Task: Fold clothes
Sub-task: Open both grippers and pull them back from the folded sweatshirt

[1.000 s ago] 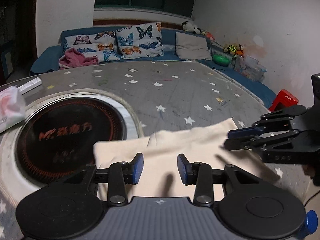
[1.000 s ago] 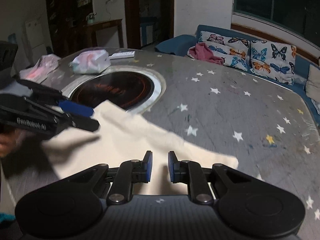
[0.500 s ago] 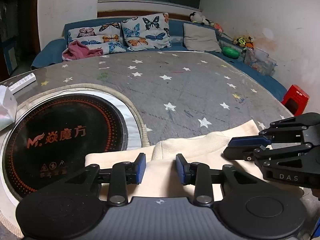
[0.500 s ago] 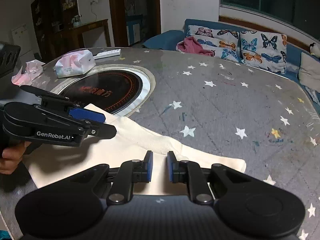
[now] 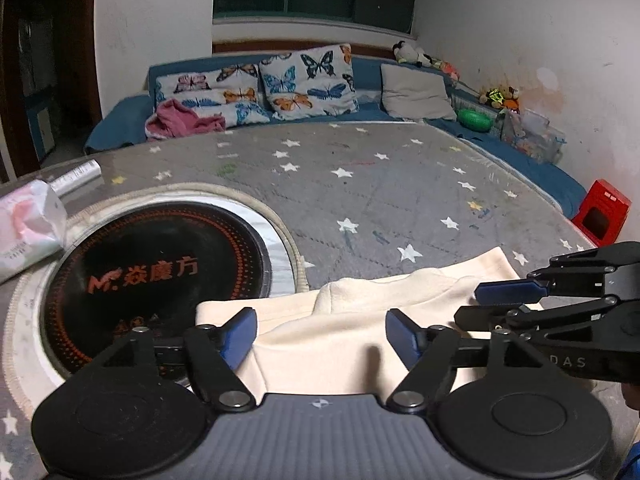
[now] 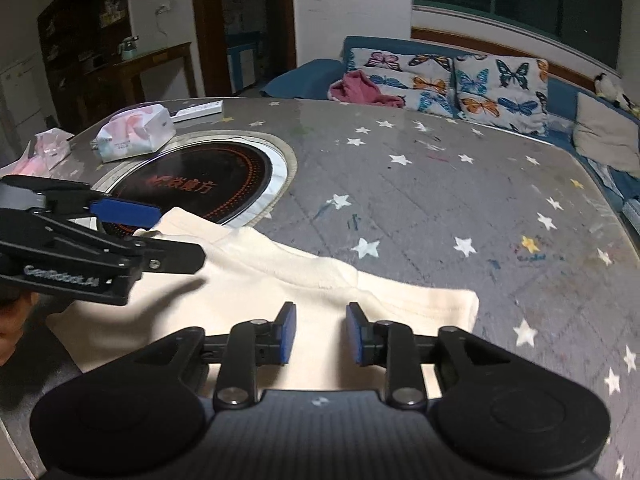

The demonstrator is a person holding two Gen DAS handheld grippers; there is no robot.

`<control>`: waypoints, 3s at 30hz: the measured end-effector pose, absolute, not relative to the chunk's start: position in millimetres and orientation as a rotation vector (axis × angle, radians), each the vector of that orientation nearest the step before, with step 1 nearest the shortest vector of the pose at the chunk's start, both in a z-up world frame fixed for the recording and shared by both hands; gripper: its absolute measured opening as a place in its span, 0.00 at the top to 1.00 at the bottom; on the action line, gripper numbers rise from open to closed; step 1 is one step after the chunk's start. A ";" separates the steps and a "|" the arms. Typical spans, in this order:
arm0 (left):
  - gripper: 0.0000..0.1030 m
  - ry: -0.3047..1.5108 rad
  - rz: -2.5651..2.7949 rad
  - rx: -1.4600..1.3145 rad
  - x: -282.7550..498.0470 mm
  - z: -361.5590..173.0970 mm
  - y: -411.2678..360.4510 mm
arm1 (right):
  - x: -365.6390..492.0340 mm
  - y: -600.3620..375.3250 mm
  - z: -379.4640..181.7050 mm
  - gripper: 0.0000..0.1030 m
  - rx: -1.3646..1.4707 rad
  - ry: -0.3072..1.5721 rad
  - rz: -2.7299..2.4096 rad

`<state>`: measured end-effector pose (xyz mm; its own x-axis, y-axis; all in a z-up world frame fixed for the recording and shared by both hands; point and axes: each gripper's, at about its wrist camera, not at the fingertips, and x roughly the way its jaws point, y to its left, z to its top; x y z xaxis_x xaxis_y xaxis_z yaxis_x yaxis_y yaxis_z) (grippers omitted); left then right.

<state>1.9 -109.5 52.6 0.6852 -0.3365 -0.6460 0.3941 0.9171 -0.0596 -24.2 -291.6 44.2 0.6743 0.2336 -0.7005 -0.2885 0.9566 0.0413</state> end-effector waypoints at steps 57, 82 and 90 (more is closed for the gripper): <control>0.00 0.624 -0.210 0.116 -82.6 74.0 -90.1 | -107.4 -273.0 67.1 0.13 -0.066 0.668 0.242; 0.00 0.621 -0.159 0.127 -118.4 70.1 -86.7 | -142.2 -268.5 67.9 0.04 -0.085 0.634 0.246; 0.00 0.627 -0.156 0.132 -127.3 70.3 -86.9 | -150.5 -265.8 66.5 0.01 -0.092 0.631 0.255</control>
